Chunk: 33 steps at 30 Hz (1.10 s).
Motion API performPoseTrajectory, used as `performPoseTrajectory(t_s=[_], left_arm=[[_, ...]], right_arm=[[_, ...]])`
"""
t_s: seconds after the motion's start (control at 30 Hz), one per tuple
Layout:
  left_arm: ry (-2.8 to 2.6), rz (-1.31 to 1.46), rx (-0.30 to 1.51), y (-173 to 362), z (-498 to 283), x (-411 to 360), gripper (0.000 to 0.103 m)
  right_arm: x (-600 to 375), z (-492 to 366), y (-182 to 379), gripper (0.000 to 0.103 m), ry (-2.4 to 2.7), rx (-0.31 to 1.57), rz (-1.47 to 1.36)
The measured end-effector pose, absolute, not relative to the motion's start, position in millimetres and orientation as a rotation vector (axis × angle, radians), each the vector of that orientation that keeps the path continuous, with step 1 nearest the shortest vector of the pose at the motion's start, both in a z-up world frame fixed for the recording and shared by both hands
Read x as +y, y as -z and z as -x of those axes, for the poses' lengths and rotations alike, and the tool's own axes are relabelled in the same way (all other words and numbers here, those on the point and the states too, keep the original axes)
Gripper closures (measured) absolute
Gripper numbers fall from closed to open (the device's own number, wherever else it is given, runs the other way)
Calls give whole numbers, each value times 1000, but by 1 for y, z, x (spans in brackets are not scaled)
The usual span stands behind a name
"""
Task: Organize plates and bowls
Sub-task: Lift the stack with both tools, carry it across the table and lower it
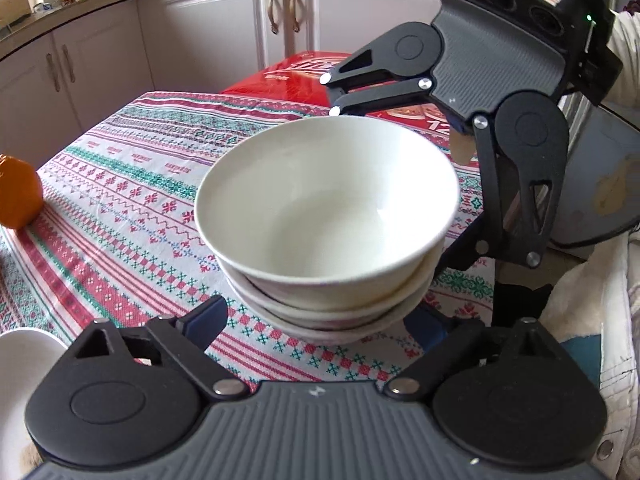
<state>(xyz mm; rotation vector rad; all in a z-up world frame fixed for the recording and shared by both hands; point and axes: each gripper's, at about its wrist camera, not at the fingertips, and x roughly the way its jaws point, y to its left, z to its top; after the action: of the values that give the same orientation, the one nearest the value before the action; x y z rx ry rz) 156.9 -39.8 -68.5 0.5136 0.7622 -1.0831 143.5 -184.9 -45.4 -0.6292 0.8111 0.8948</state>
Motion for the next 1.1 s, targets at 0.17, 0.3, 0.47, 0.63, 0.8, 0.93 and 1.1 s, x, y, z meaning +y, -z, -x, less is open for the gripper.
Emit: performPoseTrajectory(t_s=[0.17, 0.3, 0.47, 0.63, 0.8, 0.93, 1.1], left_arm=[[1109, -520, 770, 68, -159, -39, 10], [1139, -520, 781, 68, -160, -39, 14], [1169, -542, 778, 64, -160, -40, 16], [1184, -557, 792, 63, -162, -41, 17], [1187, -569, 803, 61, -162, -42, 18], [1178, -574, 803, 60, -161, -43, 18], [1176, -567, 807, 59, -160, -41, 18]], right_arm=[[-184, -148, 45, 9, -927, 828, 632], [-184, -150, 45, 11, -940, 840, 625], [-184, -152, 44, 12, -952, 849, 623], [-185, -154, 44, 12, -963, 857, 624], [-185, -154, 44, 12, -967, 856, 628], [-185, -154, 44, 13, -959, 856, 621], [-183, -152, 41, 13, -957, 861, 626]])
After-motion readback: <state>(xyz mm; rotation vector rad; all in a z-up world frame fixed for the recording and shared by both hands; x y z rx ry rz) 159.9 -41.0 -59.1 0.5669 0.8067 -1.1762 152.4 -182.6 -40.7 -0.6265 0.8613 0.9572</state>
